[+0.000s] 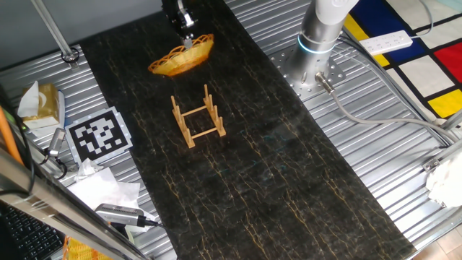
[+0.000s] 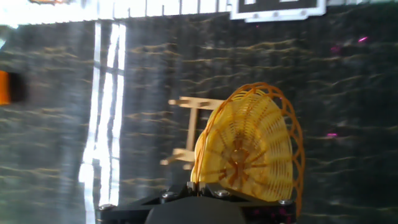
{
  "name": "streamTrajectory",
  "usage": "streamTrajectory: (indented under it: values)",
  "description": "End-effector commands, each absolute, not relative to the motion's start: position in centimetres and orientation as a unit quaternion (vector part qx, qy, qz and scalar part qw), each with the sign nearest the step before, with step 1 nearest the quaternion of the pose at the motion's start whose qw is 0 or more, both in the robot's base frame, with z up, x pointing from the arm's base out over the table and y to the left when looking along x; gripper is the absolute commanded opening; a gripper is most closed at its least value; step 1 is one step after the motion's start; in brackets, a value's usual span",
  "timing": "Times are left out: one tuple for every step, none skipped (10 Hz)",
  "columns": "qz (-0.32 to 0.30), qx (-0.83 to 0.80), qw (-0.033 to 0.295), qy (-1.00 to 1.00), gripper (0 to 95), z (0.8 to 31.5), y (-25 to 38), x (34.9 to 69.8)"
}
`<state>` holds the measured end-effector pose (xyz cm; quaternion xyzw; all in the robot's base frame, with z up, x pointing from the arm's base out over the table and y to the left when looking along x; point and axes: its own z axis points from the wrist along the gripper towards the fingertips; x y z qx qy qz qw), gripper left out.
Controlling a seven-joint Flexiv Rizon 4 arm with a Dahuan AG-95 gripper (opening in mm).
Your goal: Take the dish off the dish rack
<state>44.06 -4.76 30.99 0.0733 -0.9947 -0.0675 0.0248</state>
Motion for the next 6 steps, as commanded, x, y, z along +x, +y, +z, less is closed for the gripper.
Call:
streamTrajectory:
  values:
    - [0.014, 0.125, 0.033, -0.991, 0.0, 27.7, -7.8, 44.5]
    - [0.018, 0.129, 0.033, -0.991, 0.0, 26.7, -8.7, 44.7]
    - [0.027, 0.138, 0.031, -0.990, 0.0, 25.9, -9.5, 45.1]
    - [0.031, 0.142, 0.029, -0.989, 0.0, 25.5, -9.9, 45.2]
    - [0.045, 0.147, 0.024, -0.988, 0.0, 24.2, -11.1, 45.8]
    - [0.047, 0.148, 0.020, -0.988, 0.0, 23.6, -11.6, 46.1]
